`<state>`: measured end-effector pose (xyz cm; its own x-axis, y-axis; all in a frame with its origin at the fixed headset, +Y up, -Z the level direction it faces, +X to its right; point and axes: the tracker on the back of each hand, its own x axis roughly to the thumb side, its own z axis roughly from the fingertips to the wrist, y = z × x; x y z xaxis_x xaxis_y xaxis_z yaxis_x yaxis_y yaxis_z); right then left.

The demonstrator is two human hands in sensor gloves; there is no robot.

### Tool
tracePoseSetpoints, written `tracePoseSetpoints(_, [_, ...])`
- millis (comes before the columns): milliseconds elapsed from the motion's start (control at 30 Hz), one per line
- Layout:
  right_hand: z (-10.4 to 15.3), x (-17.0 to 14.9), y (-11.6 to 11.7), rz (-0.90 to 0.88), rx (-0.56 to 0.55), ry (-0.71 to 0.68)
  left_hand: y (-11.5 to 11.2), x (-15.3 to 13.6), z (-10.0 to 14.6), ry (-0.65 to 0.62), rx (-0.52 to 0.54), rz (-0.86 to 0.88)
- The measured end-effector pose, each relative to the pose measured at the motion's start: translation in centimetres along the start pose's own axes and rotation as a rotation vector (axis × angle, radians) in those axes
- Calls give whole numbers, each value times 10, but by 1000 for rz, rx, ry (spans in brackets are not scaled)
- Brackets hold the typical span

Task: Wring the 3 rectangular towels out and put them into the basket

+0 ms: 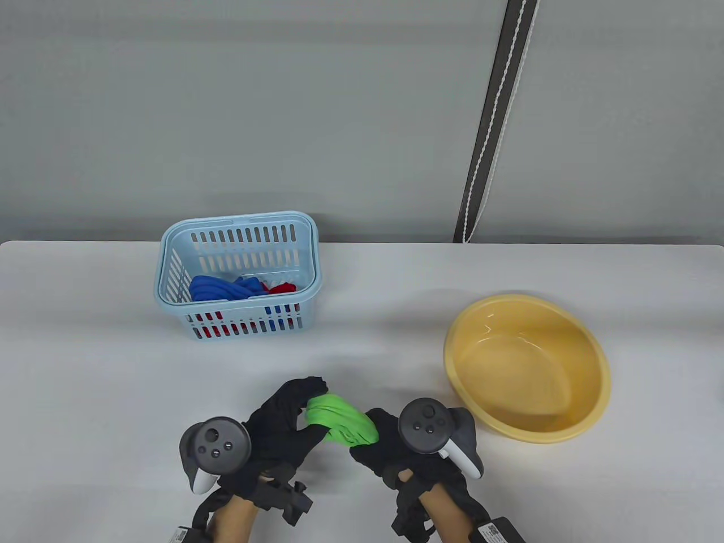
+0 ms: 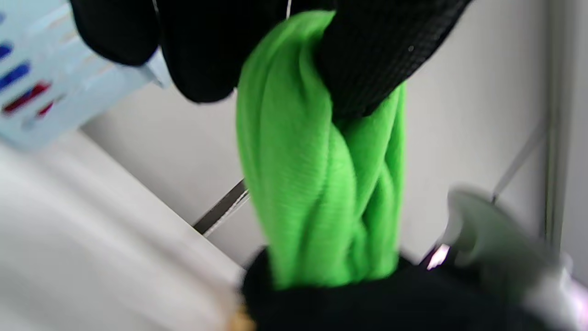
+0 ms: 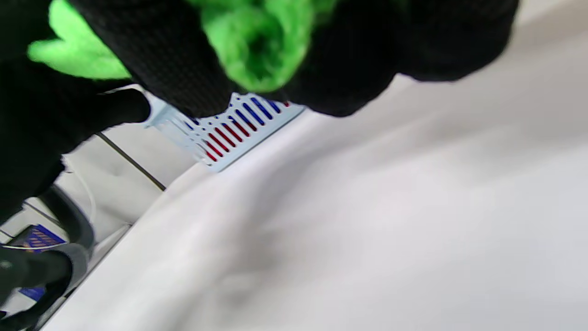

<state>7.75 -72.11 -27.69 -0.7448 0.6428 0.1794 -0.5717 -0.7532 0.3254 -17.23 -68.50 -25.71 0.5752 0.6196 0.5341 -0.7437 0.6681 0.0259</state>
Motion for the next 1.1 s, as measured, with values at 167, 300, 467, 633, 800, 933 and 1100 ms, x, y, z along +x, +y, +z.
tracePoseSetpoints(167, [-7,-16,-10,-41,119,50,-19,35,3,-304,-119,-605])
tracePoseSetpoints(300, [-13,-20,-7,-103,299,57,-43,52,4,-469,-241,-837])
tracePoseSetpoints(467, [-14,-19,0,-238,445,17,-63,56,5,-513,-303,-973])
tracePoseSetpoints(633, [-13,-13,7,-371,565,-42,-61,54,3,-489,-255,-944])
tracePoseSetpoints(800, [-12,-7,12,-409,600,-57,-57,49,-1,-438,-229,-885])
tracePoseSetpoints(933, [-11,-1,13,-379,569,-44,-55,38,-6,-370,-222,-828])
tracePoseSetpoints(1100, [-7,5,12,-262,479,-20,-51,25,-9,-296,-219,-768])
